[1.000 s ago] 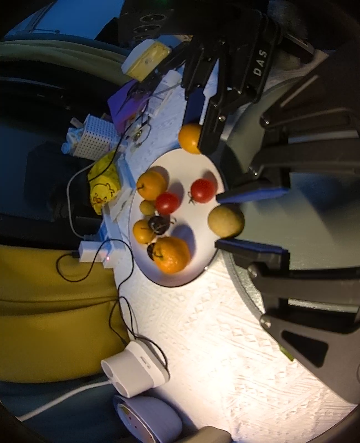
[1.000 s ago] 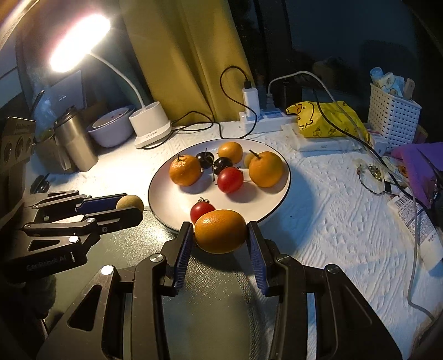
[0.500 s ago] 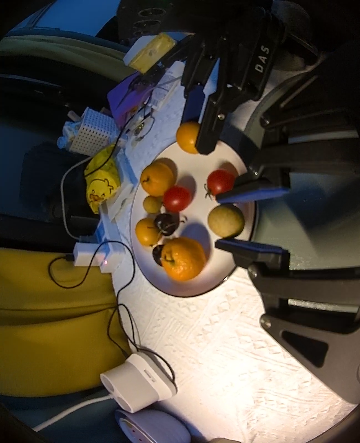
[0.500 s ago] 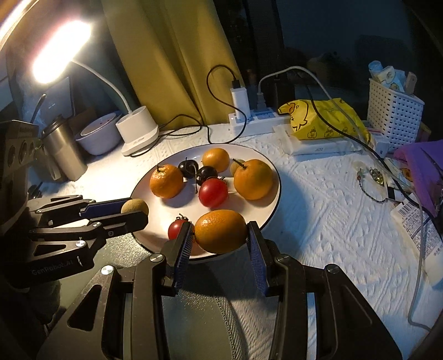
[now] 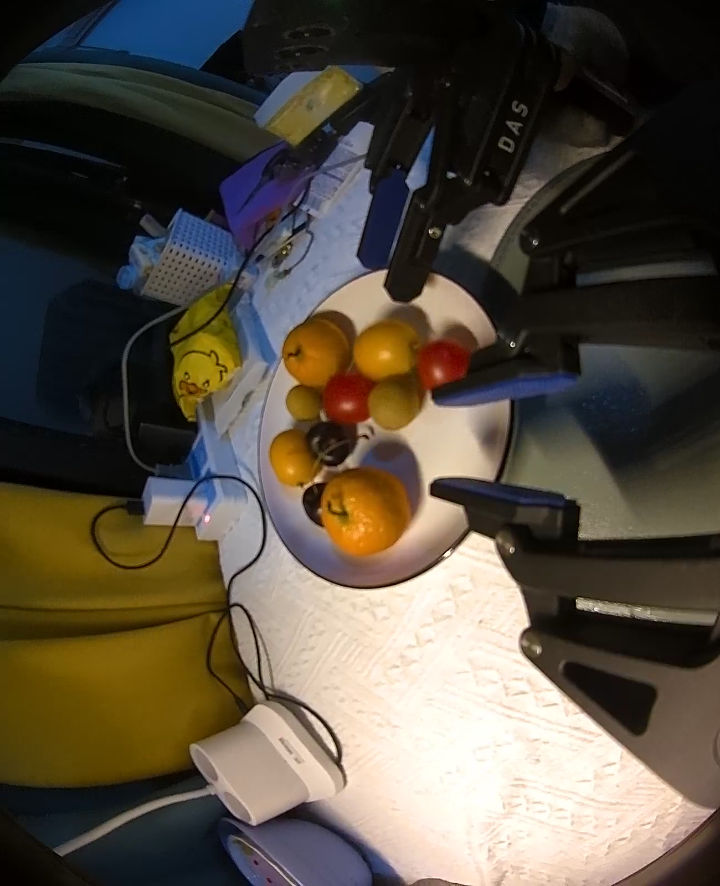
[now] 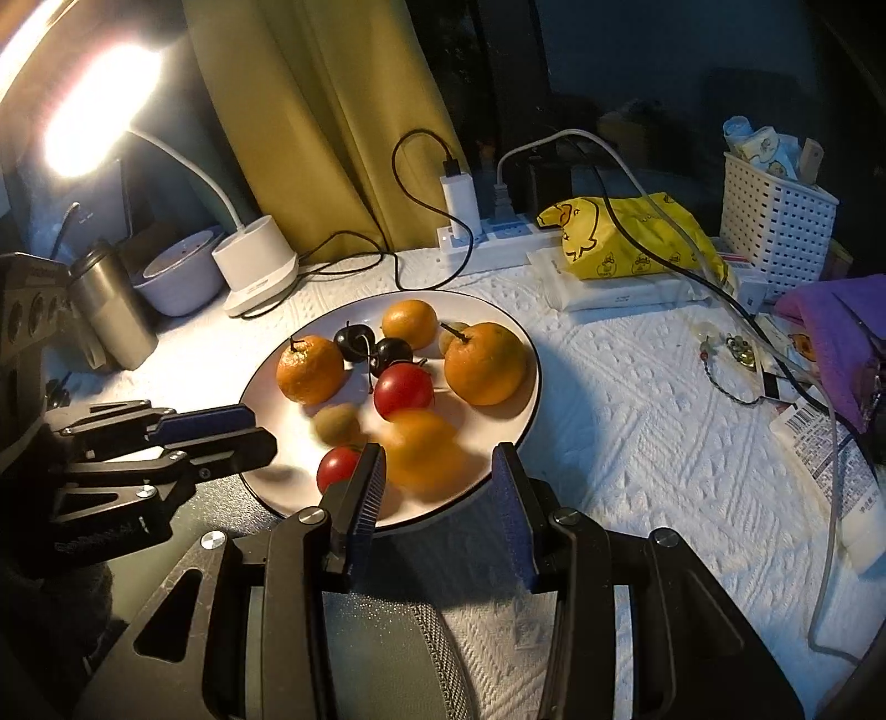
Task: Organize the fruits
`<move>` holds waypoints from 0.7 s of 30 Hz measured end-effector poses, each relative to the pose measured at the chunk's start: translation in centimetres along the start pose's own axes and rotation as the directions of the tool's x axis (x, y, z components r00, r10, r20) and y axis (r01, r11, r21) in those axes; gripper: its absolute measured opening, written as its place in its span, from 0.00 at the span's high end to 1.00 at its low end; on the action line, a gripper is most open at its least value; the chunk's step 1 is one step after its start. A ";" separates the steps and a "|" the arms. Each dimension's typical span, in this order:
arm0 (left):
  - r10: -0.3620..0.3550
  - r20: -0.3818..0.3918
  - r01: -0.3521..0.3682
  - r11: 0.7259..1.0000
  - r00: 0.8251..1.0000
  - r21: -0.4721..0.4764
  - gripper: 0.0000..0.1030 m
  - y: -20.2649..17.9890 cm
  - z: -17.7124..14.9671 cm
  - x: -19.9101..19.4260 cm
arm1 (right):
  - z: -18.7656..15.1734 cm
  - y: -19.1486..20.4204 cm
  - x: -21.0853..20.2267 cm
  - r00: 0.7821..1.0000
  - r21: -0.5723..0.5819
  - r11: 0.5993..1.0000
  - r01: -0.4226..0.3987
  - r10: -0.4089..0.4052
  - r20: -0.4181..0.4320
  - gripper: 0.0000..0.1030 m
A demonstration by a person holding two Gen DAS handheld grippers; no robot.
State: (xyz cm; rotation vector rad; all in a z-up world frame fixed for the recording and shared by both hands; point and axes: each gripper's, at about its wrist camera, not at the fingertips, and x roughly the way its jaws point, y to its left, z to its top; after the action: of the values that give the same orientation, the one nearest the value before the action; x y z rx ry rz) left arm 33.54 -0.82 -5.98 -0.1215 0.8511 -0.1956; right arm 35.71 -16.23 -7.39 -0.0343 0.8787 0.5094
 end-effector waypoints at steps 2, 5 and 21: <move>0.000 0.007 0.000 1.000 1.000 0.000 0.73 0.0 -0.1 -0.4 | -0.1 0.0 0.0 1.000 0.003 1.000 0.005 -0.005 -0.006 0.59; 0.000 0.018 0.000 1.000 1.000 0.001 0.73 -0.1 -0.2 -1.0 | -0.2 0.1 -0.3 1.000 0.005 1.000 0.014 -0.014 -0.006 0.59; 0.012 0.082 -0.011 1.000 0.997 -0.004 0.71 0.2 -1.3 -5.7 | -0.7 2.7 -3.7 1.000 -0.029 0.999 0.018 -0.017 0.025 0.59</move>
State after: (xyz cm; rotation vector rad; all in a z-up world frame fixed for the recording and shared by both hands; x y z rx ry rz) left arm 28.93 0.56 -2.72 -0.1272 0.7698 -0.1772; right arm 32.03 -15.51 -4.59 -0.0621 0.8463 0.5054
